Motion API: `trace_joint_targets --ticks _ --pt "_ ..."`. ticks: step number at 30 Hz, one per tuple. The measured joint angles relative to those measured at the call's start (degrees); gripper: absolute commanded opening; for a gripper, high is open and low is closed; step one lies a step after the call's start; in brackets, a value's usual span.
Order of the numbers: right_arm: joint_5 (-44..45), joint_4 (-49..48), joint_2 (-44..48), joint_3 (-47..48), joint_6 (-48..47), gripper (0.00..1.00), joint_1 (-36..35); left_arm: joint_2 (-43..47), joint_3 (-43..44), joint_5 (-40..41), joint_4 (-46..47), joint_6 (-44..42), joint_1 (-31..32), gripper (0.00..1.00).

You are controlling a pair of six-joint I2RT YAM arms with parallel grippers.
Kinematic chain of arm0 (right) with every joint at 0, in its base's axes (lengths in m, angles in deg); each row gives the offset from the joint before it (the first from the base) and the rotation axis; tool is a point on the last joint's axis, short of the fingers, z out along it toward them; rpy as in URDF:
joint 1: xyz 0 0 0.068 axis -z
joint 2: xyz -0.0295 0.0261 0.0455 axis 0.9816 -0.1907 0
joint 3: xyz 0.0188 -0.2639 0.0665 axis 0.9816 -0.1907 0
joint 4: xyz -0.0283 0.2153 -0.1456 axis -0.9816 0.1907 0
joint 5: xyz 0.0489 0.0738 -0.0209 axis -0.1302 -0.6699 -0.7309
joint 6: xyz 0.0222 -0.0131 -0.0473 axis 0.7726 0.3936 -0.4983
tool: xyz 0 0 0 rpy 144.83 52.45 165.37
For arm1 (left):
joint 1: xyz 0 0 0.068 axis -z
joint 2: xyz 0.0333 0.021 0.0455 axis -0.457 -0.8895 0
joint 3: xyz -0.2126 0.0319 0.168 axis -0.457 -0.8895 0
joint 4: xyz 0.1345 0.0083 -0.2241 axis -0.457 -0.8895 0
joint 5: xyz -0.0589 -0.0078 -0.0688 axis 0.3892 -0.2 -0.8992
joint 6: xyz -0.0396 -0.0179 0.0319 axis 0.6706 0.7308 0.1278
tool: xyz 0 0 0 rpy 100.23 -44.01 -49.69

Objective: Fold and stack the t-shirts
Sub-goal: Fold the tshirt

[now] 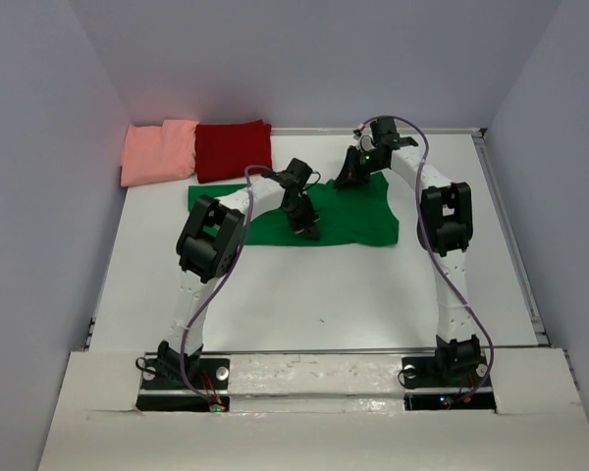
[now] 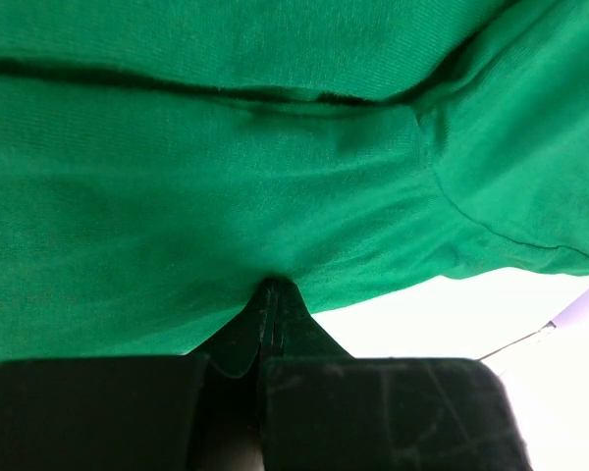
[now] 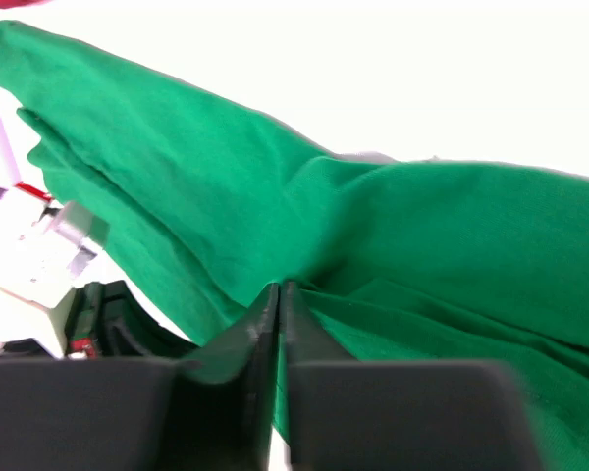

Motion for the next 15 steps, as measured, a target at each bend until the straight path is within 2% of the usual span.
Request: trace_joint_targets --ticks 1,2,5,7,15 --pt "-0.33 0.13 -0.42 0.87 0.07 0.35 0.0 0.0 0.0 -0.02 0.0 0.0 0.0 0.0" --pt "-0.55 0.13 -0.7 1.62 0.02 0.53 0.0 0.0 0.0 0.0 0.0 0.0 0.0 0.0" --pt "-0.79 -0.02 -1.44 3.28 0.22 0.67 0.0 0.0 0.0 -0.02 0.02 0.0 0.0 0.0" --pt "-0.68 0.07 -1.46 3.32 0.2 0.72 0.0 0.0 0.0 -0.02 0.02 0.0 0.0 0.0" --pt "1.31 0.02 -1.18 2.34 0.2 0.72 0.0 0.0 0.0 -0.09 0.04 0.0 0.0 0.0"
